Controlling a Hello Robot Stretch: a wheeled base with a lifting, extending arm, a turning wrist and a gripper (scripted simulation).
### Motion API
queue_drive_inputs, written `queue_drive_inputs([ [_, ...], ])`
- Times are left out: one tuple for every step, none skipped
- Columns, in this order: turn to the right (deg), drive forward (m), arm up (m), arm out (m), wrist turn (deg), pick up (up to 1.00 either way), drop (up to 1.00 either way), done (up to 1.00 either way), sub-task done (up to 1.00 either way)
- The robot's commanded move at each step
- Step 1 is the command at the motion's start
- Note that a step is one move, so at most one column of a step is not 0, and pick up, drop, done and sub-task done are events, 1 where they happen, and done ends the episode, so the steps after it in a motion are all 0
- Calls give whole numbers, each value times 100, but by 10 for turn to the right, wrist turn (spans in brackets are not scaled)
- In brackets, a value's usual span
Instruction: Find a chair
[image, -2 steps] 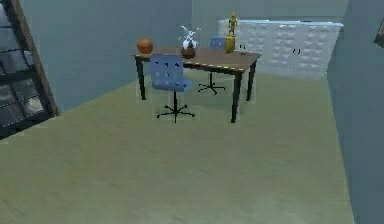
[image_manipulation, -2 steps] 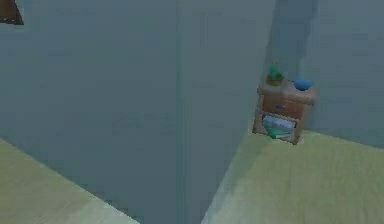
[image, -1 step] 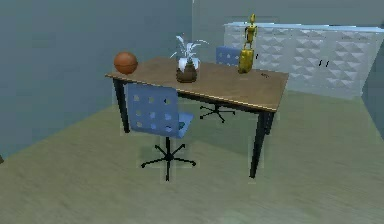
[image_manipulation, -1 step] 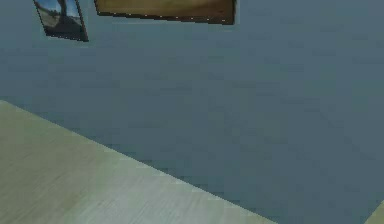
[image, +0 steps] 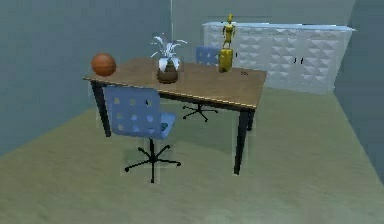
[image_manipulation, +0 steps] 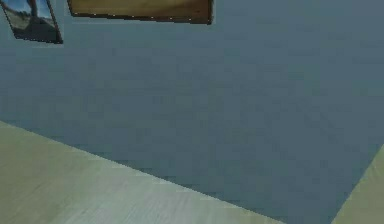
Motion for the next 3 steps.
queue_drive_inputs([
  [0, 55, 0, 0, 0, 0, 0, 0, 0],
  [-180, 0, 0, 0, 0, 0, 0, 0, 0],
  [0, 0, 0, 0, 0, 0, 0, 100, 0],
])
